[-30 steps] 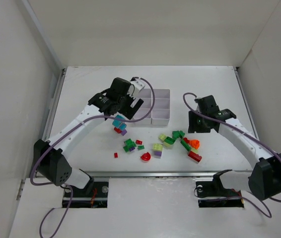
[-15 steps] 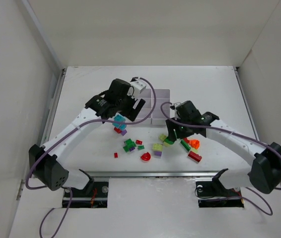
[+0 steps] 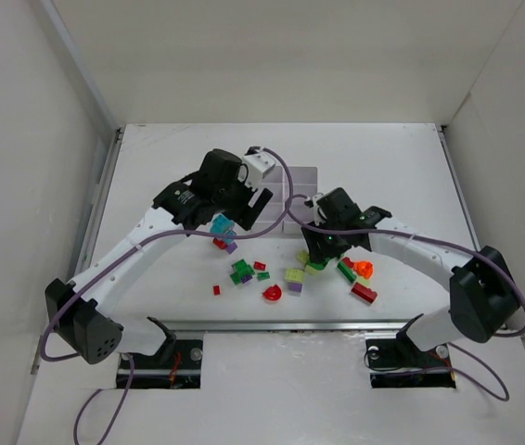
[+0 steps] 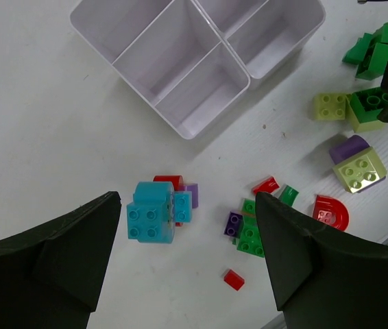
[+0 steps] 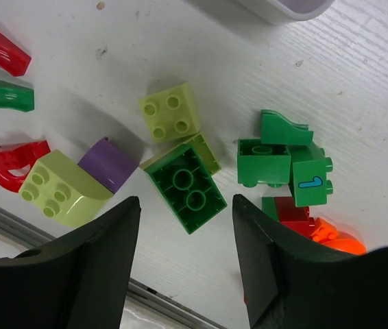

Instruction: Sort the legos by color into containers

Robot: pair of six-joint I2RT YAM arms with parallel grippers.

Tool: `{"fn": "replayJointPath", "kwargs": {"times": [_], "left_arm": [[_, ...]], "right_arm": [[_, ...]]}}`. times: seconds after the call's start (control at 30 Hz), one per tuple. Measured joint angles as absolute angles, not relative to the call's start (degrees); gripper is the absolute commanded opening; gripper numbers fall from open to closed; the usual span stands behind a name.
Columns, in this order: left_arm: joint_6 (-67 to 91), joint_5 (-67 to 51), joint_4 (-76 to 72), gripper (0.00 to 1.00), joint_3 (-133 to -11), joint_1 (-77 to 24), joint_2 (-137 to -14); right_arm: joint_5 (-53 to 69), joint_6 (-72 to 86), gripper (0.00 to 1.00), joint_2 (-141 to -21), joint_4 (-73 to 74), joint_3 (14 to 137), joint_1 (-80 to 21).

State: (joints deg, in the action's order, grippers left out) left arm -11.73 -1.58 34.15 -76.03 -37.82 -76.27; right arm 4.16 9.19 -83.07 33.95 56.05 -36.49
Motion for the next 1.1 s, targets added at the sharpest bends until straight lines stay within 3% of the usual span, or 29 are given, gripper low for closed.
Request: {"fn": "replayJointPath", "kwargs": {"times": [0.47, 0.7, 0.83, 1.1], "left_arm": [[-11.68, -1.5, 34.15, 0.76, -75.88, -38.2, -75.85], [-11.68, -1.45, 34.2, 0.76, -75.55, -38.2, -75.68], [-11.68, -1.45, 34.22, 0.75, -75.48, -38.2, -75.55], [-11.68, -1.41, 34.22, 0.7, -75.48, -38.24, -75.55]], "right_arm": [[6.72, 8.58, 0.41, -88.38, 33.8, 57.28, -36.51], [8.43, 8.8, 0.23, -88.55, 32.34, 57.3, -36.51], [9.76, 8.95, 0.0, -88.95, 30.87, 57.39, -36.51], [11.44, 9.45, 0.0, -89.34, 29.82, 57.41, -36.53]]}}
